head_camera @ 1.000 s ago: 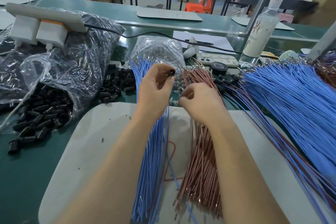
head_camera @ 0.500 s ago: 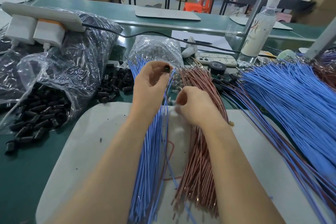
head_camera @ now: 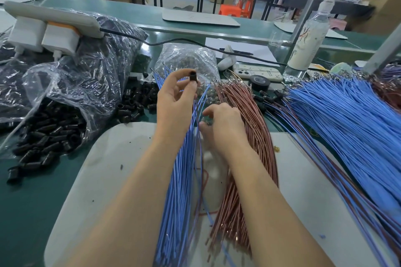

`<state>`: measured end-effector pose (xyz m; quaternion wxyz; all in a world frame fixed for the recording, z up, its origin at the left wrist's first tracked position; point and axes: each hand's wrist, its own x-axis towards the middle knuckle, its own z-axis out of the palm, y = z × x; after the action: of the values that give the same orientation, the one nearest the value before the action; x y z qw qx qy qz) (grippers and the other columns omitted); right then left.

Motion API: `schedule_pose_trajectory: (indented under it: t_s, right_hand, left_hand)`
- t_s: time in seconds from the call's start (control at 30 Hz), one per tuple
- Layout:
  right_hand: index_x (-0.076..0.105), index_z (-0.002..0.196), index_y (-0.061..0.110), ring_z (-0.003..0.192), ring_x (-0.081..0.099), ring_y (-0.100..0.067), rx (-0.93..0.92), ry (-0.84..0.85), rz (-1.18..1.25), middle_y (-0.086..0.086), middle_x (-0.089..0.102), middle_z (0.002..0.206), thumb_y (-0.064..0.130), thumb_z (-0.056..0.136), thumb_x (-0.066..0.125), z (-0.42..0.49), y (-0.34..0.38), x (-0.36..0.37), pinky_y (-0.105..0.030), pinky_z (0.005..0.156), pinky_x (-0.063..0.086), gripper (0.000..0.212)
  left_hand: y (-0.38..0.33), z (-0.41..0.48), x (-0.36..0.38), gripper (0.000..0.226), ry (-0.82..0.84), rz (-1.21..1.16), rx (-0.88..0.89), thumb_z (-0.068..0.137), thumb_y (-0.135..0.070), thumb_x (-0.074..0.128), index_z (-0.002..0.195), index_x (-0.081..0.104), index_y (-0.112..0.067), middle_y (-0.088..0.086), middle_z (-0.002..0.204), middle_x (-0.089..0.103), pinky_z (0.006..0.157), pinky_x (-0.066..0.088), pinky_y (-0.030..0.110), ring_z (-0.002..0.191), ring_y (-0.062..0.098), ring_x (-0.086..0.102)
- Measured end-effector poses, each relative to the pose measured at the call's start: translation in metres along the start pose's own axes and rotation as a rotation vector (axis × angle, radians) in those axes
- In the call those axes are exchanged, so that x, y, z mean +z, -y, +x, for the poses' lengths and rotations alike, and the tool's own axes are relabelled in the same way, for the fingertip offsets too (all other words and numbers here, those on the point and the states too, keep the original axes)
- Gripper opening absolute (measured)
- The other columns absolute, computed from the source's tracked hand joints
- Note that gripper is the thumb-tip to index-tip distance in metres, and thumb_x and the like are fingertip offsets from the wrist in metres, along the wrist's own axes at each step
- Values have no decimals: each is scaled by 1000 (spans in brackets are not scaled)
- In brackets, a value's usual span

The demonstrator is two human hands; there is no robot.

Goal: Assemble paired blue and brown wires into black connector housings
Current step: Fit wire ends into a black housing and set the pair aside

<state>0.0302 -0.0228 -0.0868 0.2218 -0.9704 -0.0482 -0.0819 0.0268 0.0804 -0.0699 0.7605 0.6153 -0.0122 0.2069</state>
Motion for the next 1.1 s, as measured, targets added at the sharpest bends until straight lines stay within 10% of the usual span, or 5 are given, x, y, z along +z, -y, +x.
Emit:
schedule_pose_trajectory:
  t_s: [0.27, 0.57, 1.1]
  right_hand:
    - [66, 98, 18, 101, 53, -24, -12, -78, -5, -1, 62, 102, 32, 94, 54, 5, 0, 6, -39, 91, 40, 18]
    - [63, 83, 24, 54, 46, -8, 28, -203, 980, 0, 53, 63, 7, 94, 55, 4, -5, -27, -22, 53, 41, 22]
    - [68, 83, 23, 71, 64, -9, 7, -290, 783, 10, 67, 74, 21, 87, 68, 3, -5, -27, -22, 70, 53, 4]
  left_hand:
    - [1, 1, 1, 22, -25, 19, -6, 91, -8, 54, 90, 61, -28, 3, 84, 64, 59, 42, 13, 60, 2, 49]
    - [6, -4, 6, 17, 125, 185, 40, 89, -10, 62, 89, 56, -25, -7, 88, 64, 80, 49, 20, 79, 3, 60]
    - [11, -4, 7, 22, 216, 300, 43, 91, -6, 56, 87, 63, -26, -8, 84, 69, 77, 52, 23, 78, 4, 64]
